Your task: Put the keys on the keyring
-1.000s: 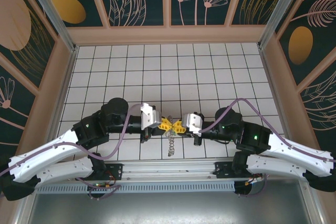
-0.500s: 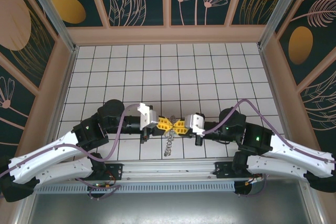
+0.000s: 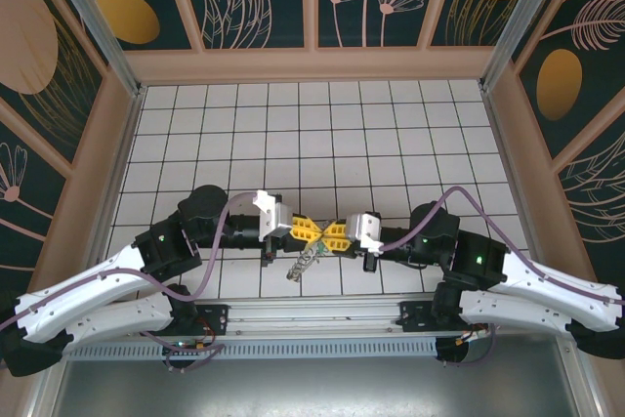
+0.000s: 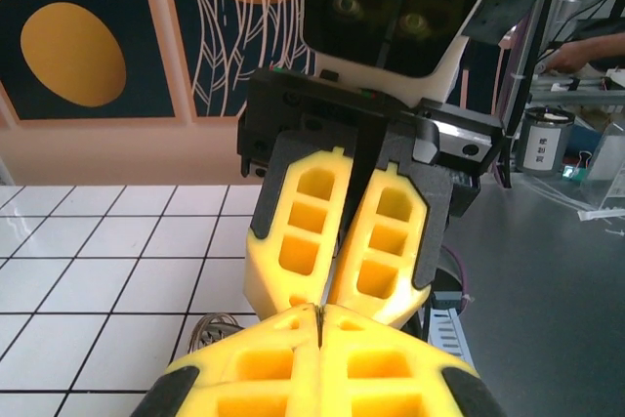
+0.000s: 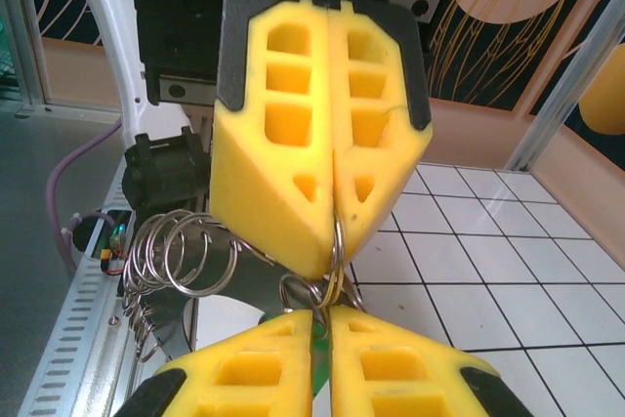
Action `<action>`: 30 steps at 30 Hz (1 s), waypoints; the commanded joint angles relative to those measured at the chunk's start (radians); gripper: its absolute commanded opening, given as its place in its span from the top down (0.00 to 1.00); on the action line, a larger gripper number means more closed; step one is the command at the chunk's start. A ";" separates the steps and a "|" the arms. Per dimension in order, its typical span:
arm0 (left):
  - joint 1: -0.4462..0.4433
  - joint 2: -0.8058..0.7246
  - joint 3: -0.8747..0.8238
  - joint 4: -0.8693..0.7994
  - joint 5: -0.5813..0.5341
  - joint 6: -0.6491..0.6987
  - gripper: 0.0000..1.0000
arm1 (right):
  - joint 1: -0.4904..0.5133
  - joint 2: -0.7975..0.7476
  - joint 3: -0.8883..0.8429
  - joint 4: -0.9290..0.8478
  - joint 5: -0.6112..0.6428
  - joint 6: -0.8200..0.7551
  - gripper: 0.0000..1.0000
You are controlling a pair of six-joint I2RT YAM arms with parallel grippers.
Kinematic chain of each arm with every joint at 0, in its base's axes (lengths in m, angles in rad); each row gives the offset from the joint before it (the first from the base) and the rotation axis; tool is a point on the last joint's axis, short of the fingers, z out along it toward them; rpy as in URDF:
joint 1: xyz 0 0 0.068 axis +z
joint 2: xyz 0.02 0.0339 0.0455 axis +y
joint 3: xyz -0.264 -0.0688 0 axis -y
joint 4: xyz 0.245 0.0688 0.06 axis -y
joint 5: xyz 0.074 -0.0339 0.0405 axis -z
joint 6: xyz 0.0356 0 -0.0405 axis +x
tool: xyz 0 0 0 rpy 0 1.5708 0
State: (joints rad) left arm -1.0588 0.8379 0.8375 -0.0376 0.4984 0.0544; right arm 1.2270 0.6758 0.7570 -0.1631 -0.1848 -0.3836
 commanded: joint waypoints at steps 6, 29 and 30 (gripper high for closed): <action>0.001 -0.024 0.002 0.130 0.034 -0.022 1.00 | 0.011 -0.008 -0.022 0.010 -0.002 0.007 0.94; 0.000 -0.019 -0.028 0.136 0.043 -0.025 1.00 | 0.012 -0.139 -0.051 0.070 0.010 0.039 0.70; 0.001 -0.020 -0.029 0.140 0.045 -0.025 1.00 | 0.011 -0.128 -0.053 0.075 0.002 0.035 0.70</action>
State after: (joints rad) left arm -1.0588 0.8219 0.8131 0.0345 0.5171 0.0437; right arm 1.2324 0.5270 0.7109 -0.1368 -0.1413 -0.3569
